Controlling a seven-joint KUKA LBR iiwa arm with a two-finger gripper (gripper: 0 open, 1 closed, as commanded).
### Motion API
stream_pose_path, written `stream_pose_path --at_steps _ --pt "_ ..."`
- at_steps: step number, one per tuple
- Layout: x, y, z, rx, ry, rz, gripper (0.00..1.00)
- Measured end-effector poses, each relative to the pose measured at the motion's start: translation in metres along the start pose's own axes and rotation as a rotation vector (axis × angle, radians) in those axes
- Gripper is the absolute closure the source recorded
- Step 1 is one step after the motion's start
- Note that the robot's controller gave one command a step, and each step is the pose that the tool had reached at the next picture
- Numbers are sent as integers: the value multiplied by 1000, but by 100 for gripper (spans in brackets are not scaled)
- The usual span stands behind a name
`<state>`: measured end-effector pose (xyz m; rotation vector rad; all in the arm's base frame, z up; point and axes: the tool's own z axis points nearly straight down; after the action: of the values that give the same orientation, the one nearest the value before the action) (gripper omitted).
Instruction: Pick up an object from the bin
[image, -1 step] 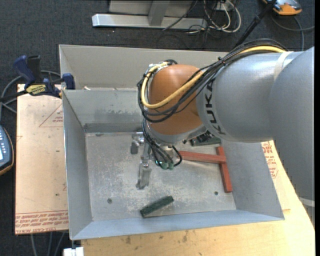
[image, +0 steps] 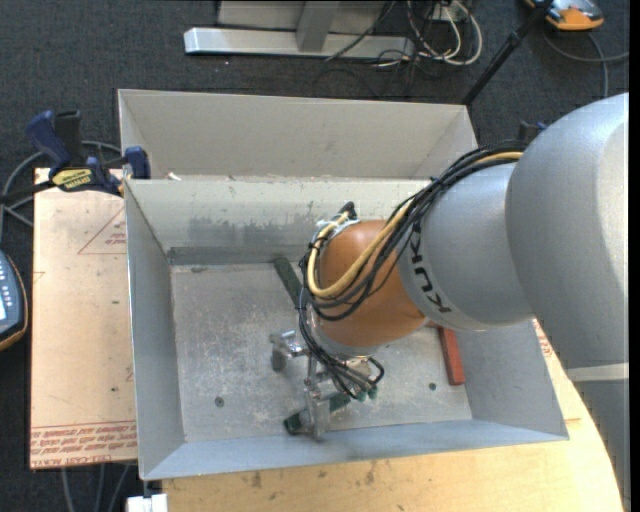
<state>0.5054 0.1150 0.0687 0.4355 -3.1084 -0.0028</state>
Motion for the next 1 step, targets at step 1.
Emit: stream_pose_path --at_steps 1 --pt "18 6 -5 3 -27 -146 0"
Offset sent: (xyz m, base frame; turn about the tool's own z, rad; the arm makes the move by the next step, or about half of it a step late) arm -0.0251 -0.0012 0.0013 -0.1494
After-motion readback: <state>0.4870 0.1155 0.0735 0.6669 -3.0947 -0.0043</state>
